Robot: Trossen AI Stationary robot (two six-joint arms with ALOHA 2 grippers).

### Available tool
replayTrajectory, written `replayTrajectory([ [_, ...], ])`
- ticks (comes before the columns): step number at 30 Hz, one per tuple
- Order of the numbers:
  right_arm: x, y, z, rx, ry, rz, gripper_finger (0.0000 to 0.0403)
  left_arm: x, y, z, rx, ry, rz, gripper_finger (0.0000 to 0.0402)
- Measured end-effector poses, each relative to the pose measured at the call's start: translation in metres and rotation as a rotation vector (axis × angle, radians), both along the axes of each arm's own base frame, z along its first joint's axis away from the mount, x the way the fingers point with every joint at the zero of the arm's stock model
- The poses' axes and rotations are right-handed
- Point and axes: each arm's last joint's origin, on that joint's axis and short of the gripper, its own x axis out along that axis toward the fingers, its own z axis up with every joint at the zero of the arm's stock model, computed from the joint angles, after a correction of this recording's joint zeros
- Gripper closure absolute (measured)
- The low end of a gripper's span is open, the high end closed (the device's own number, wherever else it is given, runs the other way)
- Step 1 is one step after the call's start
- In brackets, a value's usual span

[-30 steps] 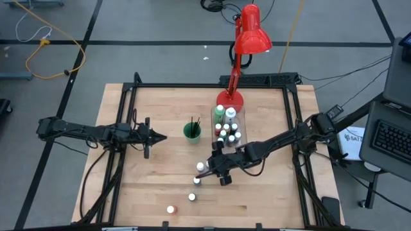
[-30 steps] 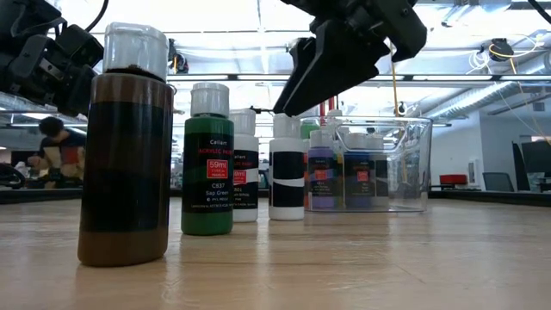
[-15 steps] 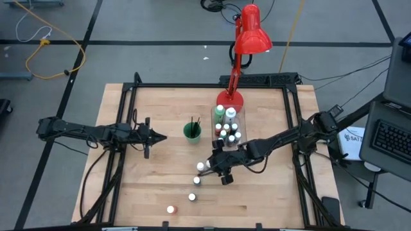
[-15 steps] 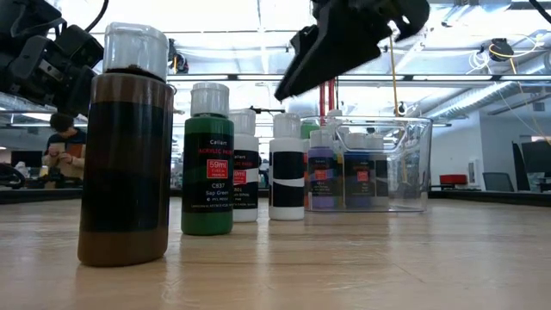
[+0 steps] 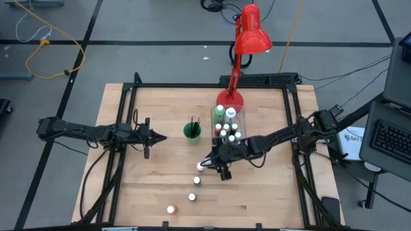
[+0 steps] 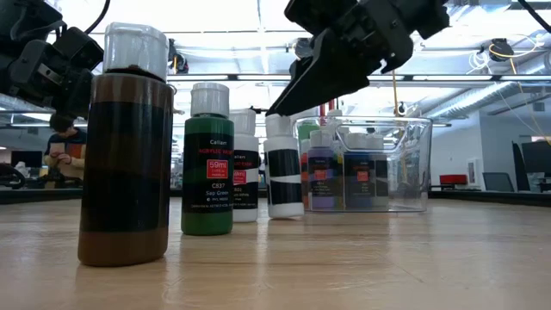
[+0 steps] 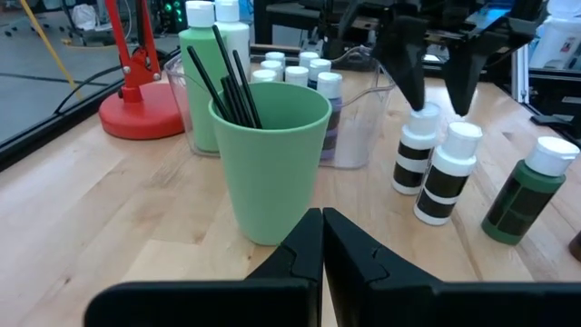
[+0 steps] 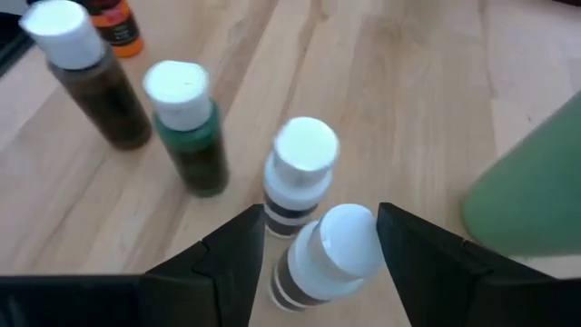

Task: Pick & Place Paint Supplies
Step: Put the right small white paint bottle into the transparent bin

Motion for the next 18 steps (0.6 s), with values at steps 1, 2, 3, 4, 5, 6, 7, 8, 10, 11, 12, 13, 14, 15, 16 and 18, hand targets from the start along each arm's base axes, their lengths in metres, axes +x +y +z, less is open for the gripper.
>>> replayTrajectory([
  [1,0.0,0.001,0.0,0.004,-0.003,0.006,0.0196,0.0,0.0,0.0,0.0,0.0,0.0,0.0391],
  [2,0.0,0.002,0.001,0.008,-0.007,0.011,0.0196,0.0,0.0,0.0,0.0,0.0,0.0,0.0392],
  [3,0.0,0.004,0.001,0.009,-0.011,0.017,0.0198,0.0,0.0,0.0,0.0,0.0,0.0,0.0392],
  [4,-0.001,0.007,0.002,0.009,-0.014,0.024,0.0198,0.0,0.0,0.0,0.0,0.0,0.0,0.0392],
  [5,-0.002,0.01,0.002,0.009,-0.015,0.033,0.0199,0.0,0.0,0.0,0.0,0.0,0.0,0.0391],
  [6,-0.004,0.012,0.003,0.009,-0.016,0.041,0.0199,0.0,0.0,0.0,0.0,0.0,0.0,0.0392],
  [7,-0.005,0.015,0.004,0.008,-0.017,0.048,0.0199,0.0,0.0,0.0,0.0,0.0,0.0,0.0392],
  [8,-0.006,0.017,0.004,-0.004,-0.018,0.042,0.0199,0.0,0.0,0.0,0.001,0.0,0.0,0.0391],
  [10,-0.008,0.02,0.005,-0.04,-0.022,0.011,0.0199,0.0,0.0,0.0,0.001,-0.001,0.0,0.0392],
  [11,-0.009,0.022,0.005,-0.053,-0.022,0.002,0.0199,0.0,0.0,0.0,0.001,0.0,0.0,0.0391],
  [12,-0.009,0.022,0.005,-0.058,-0.023,0.003,0.0199,0.0,0.0,0.0,0.001,0.0,0.0,0.0392],
  [13,-0.009,0.023,0.005,-0.057,-0.025,0.007,0.0199,0.0,0.0,0.0,0.0,-0.001,0.0,0.0392],
  [14,-0.009,0.023,0.005,-0.056,-0.025,0.005,0.0199,0.0,0.0,0.0,0.0,-0.001,0.0,0.0391],
  [15,-0.009,0.023,0.005,-0.054,-0.025,0.004,0.0199,0.0,0.0,0.0,0.0,-0.001,0.0,0.0391],
  [16,-0.009,0.023,0.005,-0.054,-0.025,0.004,0.0198,0.0,0.0,0.0,0.0,0.0,0.0,0.0392],
  [18,-0.009,0.023,0.005,-0.055,-0.028,0.004,0.0197,0.0,0.0,0.0,-0.001,-0.005,0.0,0.0391],
])
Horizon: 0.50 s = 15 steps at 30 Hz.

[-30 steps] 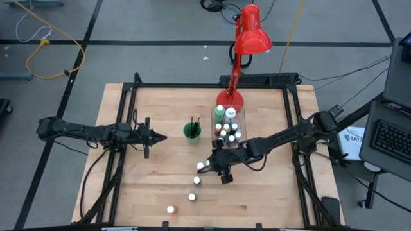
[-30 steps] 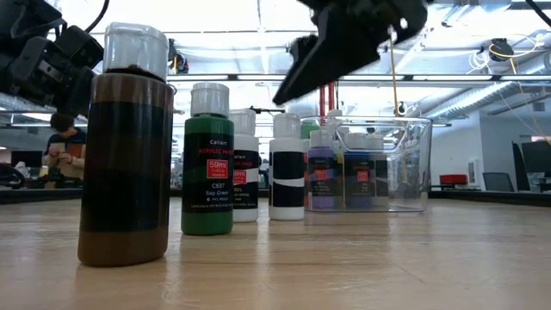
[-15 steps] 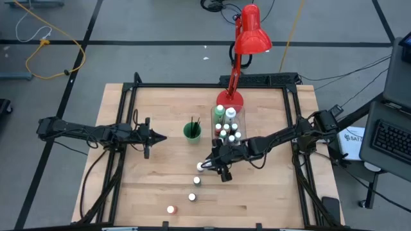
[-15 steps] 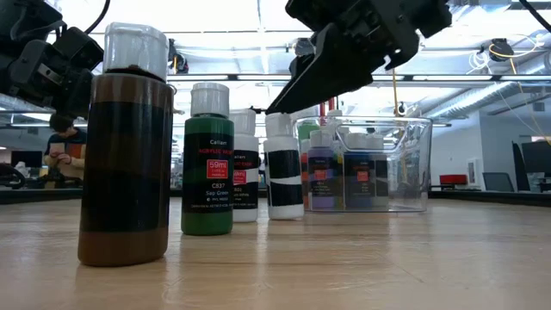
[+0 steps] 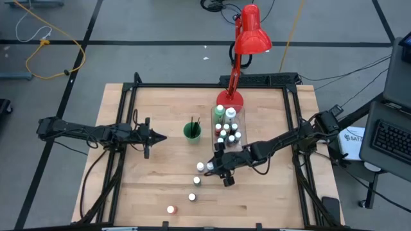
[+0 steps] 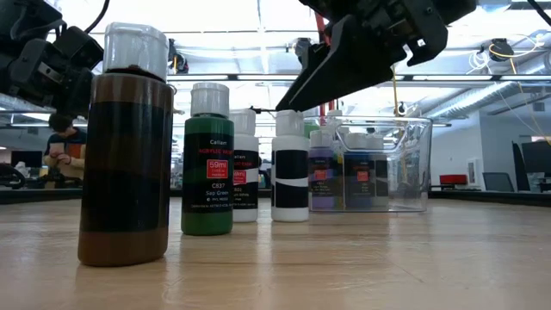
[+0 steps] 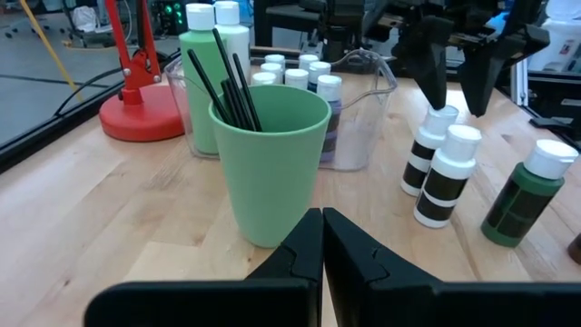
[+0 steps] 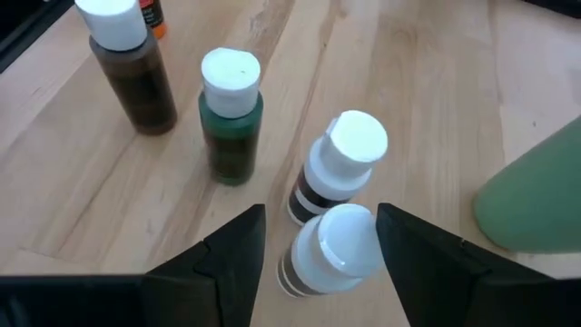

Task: Pick & Place Paint Supplies
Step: Put the right small white paint bottle into the transparent bin

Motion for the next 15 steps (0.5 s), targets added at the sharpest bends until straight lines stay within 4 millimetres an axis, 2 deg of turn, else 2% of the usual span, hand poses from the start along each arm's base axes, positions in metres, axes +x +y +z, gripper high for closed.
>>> replayTrajectory([
  [9,0.002,0.005,0.011,-0.019,-0.099,0.041,0.0186,0.0,0.0,0.0,0.003,0.0,-0.001,0.0391],
  [12,0.001,0.001,0.012,-0.044,-0.094,-0.006,0.0175,0.0,0.0,0.0,0.003,0.0,-0.001,0.0391],
  [15,0.001,-0.006,0.013,0.011,-0.065,-0.007,0.0163,0.0,0.0,-0.001,0.003,0.007,-0.001,0.0392],
])
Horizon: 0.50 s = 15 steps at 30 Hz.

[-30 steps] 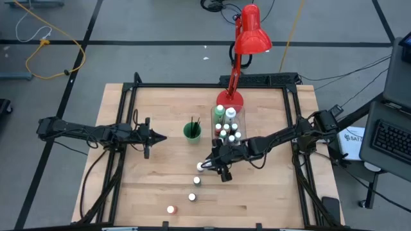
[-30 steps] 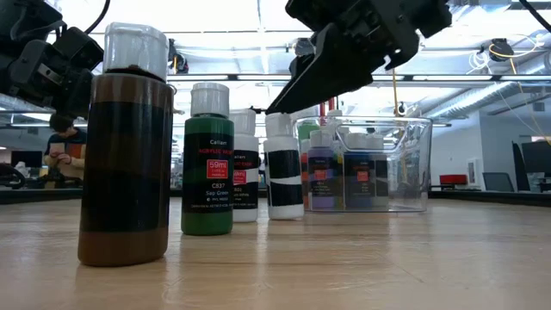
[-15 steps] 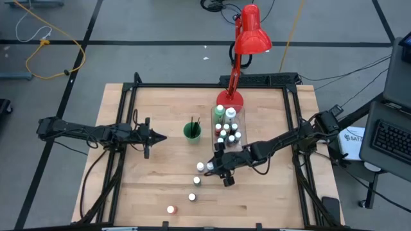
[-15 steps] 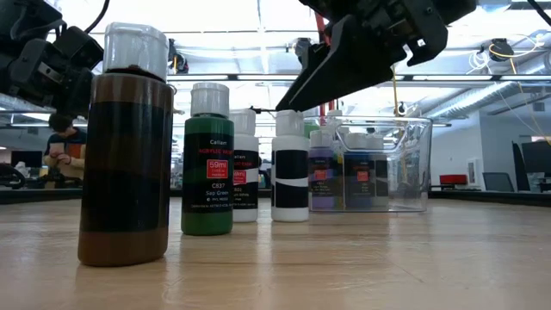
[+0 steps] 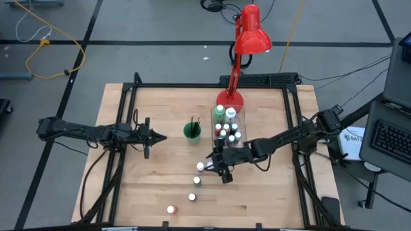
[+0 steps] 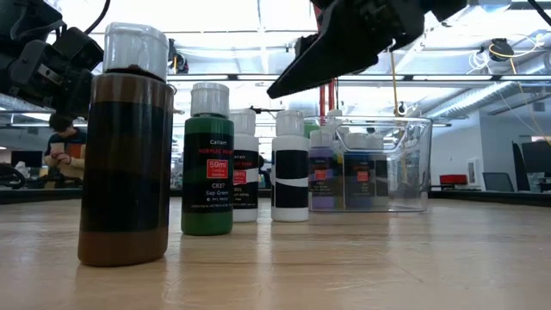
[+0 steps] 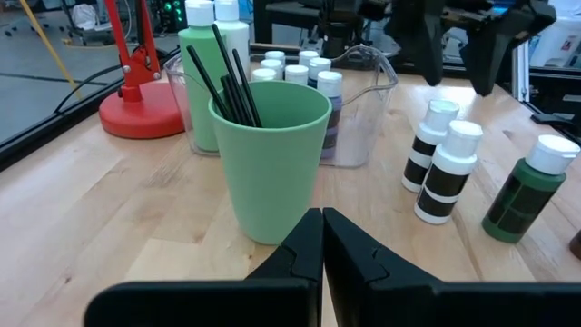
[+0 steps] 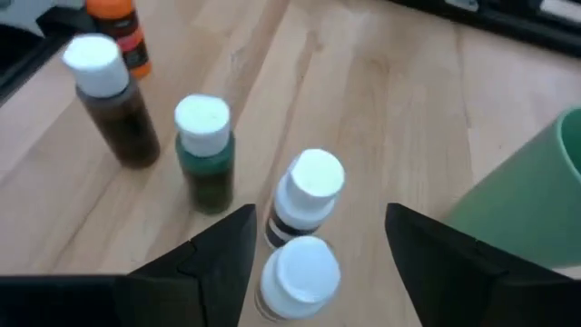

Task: Pick & Place Paint Supplies
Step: Put the right small white paint bottle into the transparent bin

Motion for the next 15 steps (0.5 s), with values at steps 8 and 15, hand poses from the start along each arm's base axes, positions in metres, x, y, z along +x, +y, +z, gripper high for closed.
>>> replayTrajectory([
  [8,0.0009,-0.0105,-0.007,0.042,0.071,-0.009,0.0149,0.0,0.0,0.0001,0.001,-0.001,0.0,0.0391],
  [15,-0.0006,-0.0092,-0.0083,0.064,0.095,0.001,0.015,0.0,0.0,0.0001,0.002,-0.001,-0.001,0.0392],
])
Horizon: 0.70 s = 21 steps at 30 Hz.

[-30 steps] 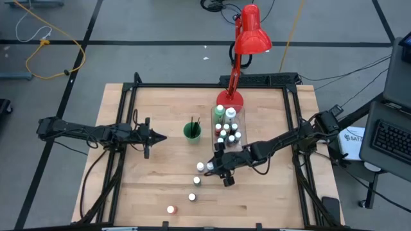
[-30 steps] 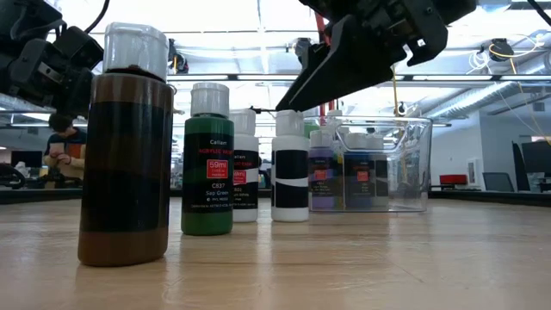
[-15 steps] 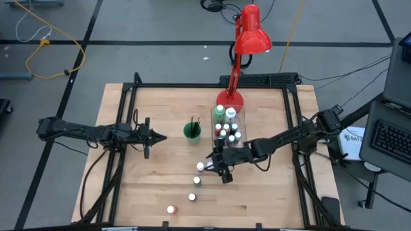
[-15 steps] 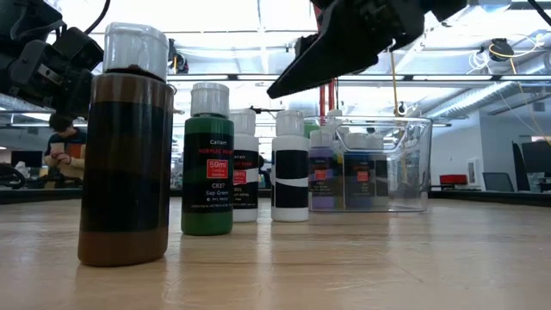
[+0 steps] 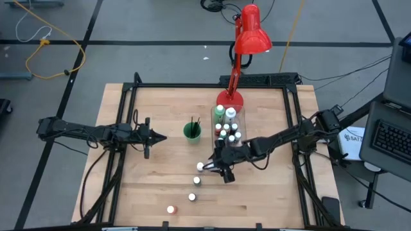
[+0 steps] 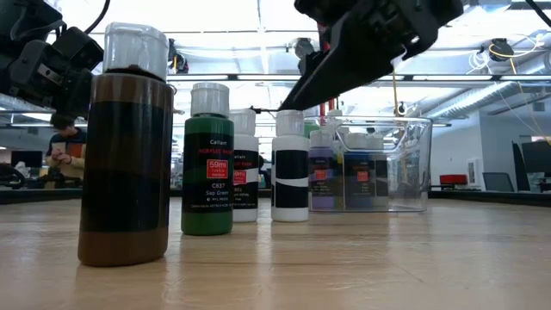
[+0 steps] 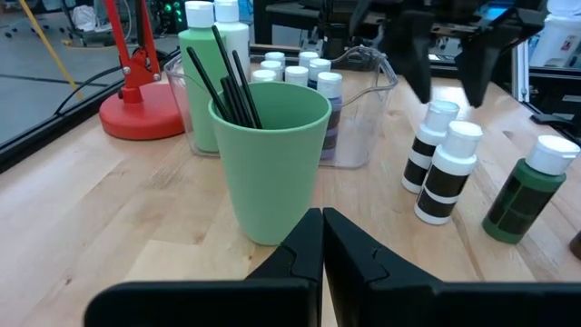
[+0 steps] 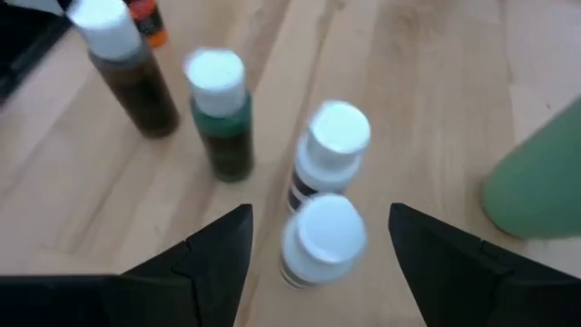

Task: Pick & Place Paint Supplies
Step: Put the right small white paint bottle into the transparent bin

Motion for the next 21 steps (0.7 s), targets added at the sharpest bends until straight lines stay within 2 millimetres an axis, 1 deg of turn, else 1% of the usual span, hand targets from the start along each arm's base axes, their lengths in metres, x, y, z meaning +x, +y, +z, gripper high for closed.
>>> replayTrajectory([
  [3,-0.001,-0.001,-0.003,-0.006,0.015,-0.001,0.0154,0.0,0.0,0.0,-0.001,0.0,0.0,0.0392],
  [10,-0.005,-0.001,-0.013,0.006,-0.032,0.011,0.0161,0.0,0.0,0.0,0.0,0.0,0.0,0.0392],
  [21,-0.007,-0.002,-0.019,0.023,-0.096,0.015,0.0168,0.0,0.0,0.0,0.001,-0.001,0.0,0.0391],
])
